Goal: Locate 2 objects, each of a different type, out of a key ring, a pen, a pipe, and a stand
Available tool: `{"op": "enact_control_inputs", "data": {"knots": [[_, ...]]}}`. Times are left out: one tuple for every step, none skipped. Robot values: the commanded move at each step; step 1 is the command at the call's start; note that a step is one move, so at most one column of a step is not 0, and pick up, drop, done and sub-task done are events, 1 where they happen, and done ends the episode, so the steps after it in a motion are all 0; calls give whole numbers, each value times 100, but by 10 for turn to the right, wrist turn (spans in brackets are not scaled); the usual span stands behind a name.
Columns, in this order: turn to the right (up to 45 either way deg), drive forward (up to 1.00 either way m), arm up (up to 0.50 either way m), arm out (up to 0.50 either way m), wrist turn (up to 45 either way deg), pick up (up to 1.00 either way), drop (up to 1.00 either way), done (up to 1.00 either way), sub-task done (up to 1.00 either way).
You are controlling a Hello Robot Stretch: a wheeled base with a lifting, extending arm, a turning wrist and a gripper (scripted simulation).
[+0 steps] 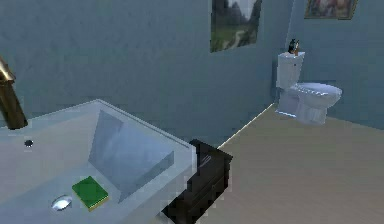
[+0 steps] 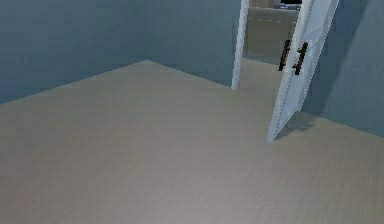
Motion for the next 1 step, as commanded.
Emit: {"op": "enact_control_inputs", "data": {"knots": [[0,0,0,0,0,0,0,100,0]]}}
